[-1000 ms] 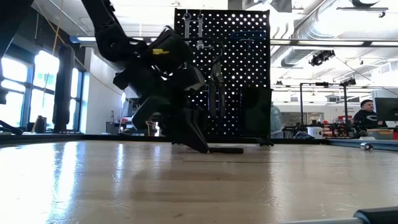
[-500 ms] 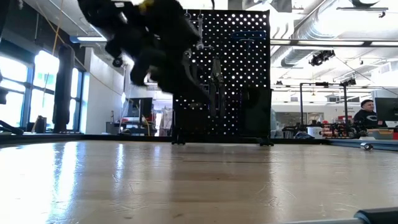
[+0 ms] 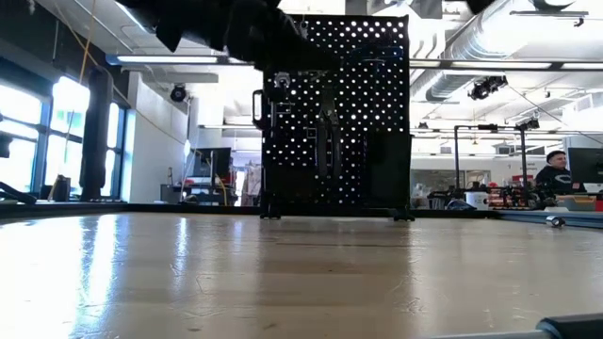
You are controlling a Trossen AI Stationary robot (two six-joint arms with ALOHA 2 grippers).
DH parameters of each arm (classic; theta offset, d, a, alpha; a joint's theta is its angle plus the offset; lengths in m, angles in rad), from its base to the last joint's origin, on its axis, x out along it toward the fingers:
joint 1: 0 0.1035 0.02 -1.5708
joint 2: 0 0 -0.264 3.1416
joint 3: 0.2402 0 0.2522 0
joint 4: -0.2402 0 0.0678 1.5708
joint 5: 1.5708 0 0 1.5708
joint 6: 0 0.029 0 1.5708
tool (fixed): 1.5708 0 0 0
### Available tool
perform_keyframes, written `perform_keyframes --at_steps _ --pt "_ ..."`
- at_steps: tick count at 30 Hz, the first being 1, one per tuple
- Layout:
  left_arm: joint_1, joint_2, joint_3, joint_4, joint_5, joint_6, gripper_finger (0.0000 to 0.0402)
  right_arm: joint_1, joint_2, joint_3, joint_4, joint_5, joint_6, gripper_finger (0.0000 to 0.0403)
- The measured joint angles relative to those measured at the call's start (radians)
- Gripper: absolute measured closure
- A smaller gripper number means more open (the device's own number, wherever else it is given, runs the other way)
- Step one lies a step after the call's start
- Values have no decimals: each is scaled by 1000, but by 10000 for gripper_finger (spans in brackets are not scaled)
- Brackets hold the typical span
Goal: Hang tools onto peg board
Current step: Put the nut driver into the left bin on the pegboard
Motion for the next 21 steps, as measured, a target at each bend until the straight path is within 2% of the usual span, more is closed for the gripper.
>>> perform_keyframes --at_steps 6,8,14,18,21 --pt "2 -1 0 103 -8 -4 401 5 1 -220 481 15 -132 226" --pt "2 -1 0 120 -7 -8 401 5 1 -271 593 16 -168 226" --pt "6 -1 -7 199 32 -30 401 -16 23 -366 773 10 -195 226" --pt "27 -1 -43 337 82 -69 401 -16 83 -381 858 7 -215 226" --pt "43 -1 -51 362 113 -100 401 -16 139 -381 948 16 -249 226"
